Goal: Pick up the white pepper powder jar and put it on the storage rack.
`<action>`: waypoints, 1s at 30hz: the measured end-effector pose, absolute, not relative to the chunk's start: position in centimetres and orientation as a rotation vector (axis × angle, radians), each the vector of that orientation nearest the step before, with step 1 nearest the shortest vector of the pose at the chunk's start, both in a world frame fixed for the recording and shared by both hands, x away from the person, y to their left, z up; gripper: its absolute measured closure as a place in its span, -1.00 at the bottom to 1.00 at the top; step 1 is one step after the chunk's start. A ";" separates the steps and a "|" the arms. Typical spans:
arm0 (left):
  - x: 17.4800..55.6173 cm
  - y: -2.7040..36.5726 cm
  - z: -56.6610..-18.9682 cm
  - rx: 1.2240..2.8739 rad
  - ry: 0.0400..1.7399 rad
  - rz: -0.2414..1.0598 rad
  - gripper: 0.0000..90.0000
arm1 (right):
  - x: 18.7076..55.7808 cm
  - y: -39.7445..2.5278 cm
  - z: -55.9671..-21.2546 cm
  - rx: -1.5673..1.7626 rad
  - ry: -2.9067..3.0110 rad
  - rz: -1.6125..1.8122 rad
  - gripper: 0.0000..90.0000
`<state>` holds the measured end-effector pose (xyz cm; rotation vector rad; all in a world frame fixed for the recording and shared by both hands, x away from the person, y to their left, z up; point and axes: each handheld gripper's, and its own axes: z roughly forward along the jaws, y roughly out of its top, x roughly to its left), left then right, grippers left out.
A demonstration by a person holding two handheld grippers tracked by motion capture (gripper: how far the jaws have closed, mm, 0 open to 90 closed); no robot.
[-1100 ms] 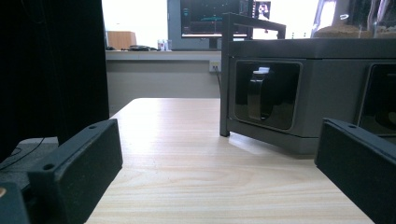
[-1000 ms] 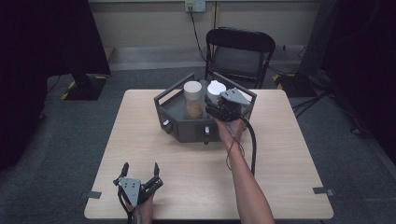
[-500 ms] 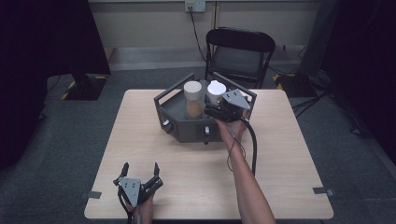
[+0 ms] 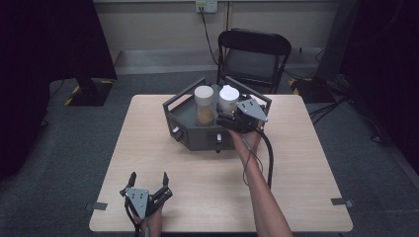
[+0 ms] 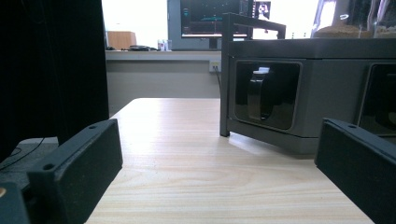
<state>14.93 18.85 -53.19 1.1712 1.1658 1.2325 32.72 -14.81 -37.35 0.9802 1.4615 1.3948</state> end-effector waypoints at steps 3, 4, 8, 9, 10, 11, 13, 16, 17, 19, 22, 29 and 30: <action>14.9 18.8 -53.2 1.171 1.166 1.233 -1.00 | 32.3 -15.0 -37.5 0.975 1.463 1.403 -1.00; 14.9 18.8 -53.2 1.171 1.166 1.233 -1.00 | 32.2 -15.0 -37.5 0.979 1.462 1.405 -1.00; 14.9 18.8 -53.2 1.171 1.166 1.233 -1.00 | 31.6 -15.4 -37.6 1.005 1.444 1.432 -1.00; 14.9 18.8 -53.2 1.171 1.166 1.233 -1.00 | 31.5 -15.5 -37.6 1.007 1.440 1.437 -1.00; 14.9 18.8 -53.2 1.171 1.166 1.233 -1.00 | 31.3 -15.5 -37.7 1.010 1.433 1.443 -1.00; 14.9 18.8 -53.2 1.171 1.166 1.233 -1.00 | 31.1 -15.5 -37.6 1.010 1.434 1.443 -1.00; 14.9 18.8 -53.2 1.171 1.166 1.233 -1.00 | 30.8 -15.5 -37.6 1.001 1.440 1.436 -1.00; 14.9 18.8 -53.2 1.171 1.167 1.234 -1.00 | 30.4 -15.6 -37.6 0.999 1.438 1.443 -1.00; 14.9 18.8 -53.2 1.170 1.167 1.234 -1.00 | 30.3 -15.6 -37.6 1.003 1.431 1.447 -1.00; 14.9 18.8 -53.2 1.171 1.167 1.234 -1.00 | 30.0 -15.7 -37.6 1.016 1.422 1.464 -1.00; 14.9 18.8 -53.2 1.171 1.167 1.234 -1.00 | 29.7 -15.8 -37.6 1.018 1.413 1.466 -1.00; 14.9 18.8 -53.2 1.171 1.167 1.234 -1.00 | 28.8 -15.8 -37.6 1.034 1.418 1.450 -1.00; 14.9 18.8 -53.2 1.170 1.167 1.234 -1.00 | 28.7 -15.9 -37.6 1.038 1.419 1.450 -1.00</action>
